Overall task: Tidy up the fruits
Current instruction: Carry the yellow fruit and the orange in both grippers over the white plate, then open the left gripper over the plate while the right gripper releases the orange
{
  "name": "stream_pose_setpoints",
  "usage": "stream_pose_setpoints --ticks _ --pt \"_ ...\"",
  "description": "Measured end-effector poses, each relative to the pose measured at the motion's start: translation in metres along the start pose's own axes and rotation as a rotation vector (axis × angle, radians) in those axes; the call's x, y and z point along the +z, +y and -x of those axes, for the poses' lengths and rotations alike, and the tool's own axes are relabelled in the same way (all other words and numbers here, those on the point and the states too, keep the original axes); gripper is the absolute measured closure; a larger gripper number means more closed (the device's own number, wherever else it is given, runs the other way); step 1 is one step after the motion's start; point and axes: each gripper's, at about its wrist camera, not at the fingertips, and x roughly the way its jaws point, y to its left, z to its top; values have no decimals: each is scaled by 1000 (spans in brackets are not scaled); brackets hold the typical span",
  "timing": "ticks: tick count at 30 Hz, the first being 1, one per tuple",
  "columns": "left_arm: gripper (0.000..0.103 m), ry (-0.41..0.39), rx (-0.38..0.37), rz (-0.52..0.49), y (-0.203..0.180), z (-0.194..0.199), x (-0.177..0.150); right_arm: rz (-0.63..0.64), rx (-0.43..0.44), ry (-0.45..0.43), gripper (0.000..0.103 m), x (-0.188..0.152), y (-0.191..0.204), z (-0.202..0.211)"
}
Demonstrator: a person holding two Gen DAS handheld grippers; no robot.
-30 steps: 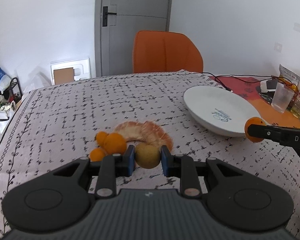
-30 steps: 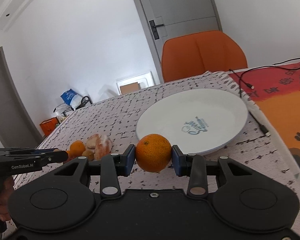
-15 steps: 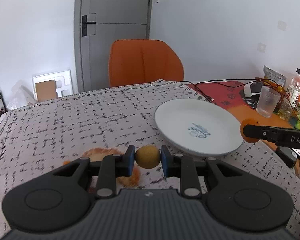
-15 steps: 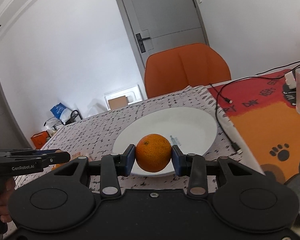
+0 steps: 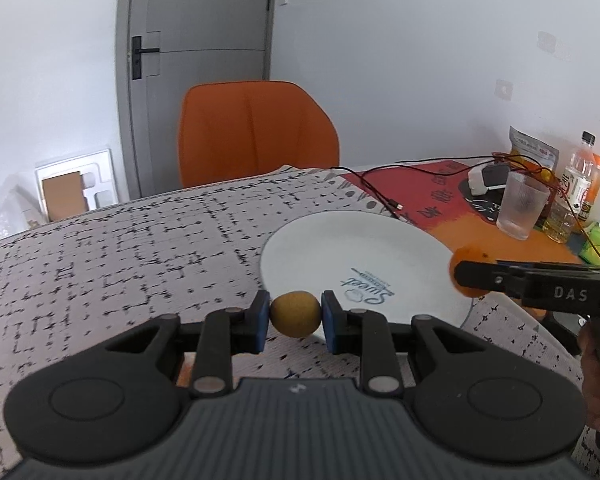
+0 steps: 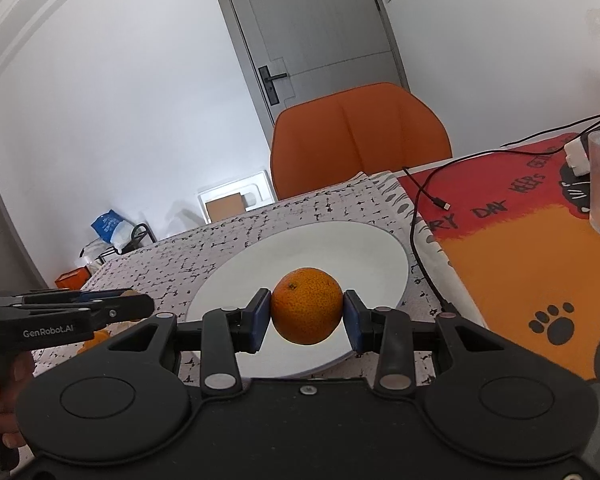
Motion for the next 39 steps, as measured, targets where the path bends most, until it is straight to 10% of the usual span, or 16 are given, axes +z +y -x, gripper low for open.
stream_pose_setpoints --ticks 39 --pt "69 48 -46 -5 -13 -26 14 -49 -55 -14 61 -10 -5 9"
